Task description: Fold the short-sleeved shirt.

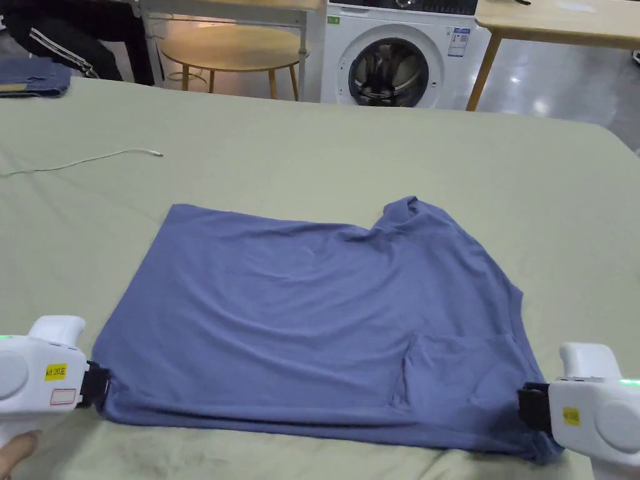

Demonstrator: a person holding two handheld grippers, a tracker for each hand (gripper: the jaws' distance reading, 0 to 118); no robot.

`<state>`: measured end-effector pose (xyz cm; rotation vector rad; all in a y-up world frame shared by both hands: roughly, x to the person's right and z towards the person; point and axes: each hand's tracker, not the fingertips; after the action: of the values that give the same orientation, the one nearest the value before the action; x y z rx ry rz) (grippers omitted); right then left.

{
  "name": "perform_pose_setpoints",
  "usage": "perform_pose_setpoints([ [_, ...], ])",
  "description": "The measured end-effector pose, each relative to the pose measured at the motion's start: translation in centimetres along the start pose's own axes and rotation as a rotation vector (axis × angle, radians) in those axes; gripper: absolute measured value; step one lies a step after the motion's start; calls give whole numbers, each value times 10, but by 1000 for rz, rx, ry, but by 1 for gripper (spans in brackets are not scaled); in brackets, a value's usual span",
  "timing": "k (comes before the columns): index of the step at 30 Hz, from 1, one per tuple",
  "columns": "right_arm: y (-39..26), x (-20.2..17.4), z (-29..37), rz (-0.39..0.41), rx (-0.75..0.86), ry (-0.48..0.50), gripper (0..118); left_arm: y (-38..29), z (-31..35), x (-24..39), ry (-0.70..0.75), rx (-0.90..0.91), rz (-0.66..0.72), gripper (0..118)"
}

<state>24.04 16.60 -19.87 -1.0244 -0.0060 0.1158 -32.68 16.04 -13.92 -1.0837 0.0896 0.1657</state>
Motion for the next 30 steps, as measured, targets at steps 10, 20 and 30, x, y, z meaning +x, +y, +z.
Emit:
perform_pose_setpoints([
  [10,-15,-1,-33,-53,-103,43,43,-2,2,-2,9,6,-13,0],
  [20,-17,-3,-9,-8,-33,58,5,-2,18,-19,-9,71,40,0],
  [30,41,0,18,-27,101,77,5,60,32,-16,-32,188,46,0],
])
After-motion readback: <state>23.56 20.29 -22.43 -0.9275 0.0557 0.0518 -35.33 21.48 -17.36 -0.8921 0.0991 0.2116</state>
